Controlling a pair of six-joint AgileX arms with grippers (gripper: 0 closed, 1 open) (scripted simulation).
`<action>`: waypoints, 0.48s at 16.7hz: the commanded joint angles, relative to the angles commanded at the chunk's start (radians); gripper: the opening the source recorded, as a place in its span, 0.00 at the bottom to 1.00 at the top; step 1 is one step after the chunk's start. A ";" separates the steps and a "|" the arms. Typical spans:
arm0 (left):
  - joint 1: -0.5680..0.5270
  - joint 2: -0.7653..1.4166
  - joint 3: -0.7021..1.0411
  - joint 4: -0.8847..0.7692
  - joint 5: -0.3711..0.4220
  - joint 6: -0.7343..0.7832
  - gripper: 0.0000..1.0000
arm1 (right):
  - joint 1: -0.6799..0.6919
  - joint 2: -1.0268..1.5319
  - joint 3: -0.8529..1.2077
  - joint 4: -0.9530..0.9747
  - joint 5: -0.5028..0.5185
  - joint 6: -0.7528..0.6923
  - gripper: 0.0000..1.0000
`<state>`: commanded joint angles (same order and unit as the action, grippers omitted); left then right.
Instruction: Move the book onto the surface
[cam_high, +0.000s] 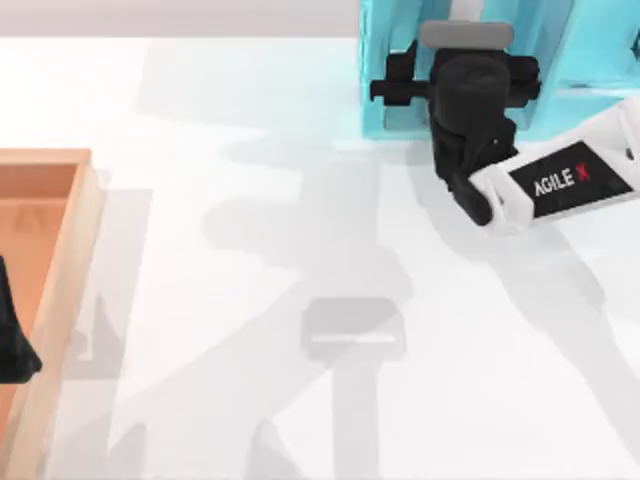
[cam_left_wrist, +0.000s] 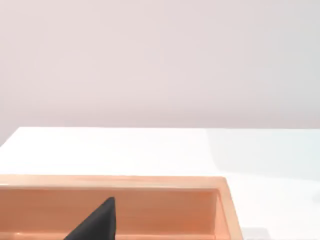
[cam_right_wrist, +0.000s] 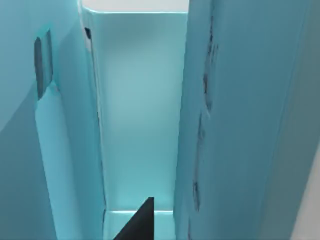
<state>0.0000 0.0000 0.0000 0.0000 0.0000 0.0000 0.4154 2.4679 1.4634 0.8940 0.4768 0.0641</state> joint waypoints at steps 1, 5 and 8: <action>0.000 0.000 0.000 0.000 0.000 0.000 1.00 | -0.005 0.008 0.016 -0.008 -0.005 -0.001 1.00; 0.000 0.000 0.000 0.000 0.000 0.000 1.00 | -0.006 0.011 0.021 -0.011 -0.006 -0.001 1.00; 0.000 0.000 0.000 0.000 0.000 0.000 1.00 | -0.006 0.011 0.021 -0.011 -0.006 -0.001 0.77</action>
<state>0.0000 0.0000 0.0000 0.0000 0.0000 0.0000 0.4091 2.4791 1.4849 0.8828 0.4707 0.0634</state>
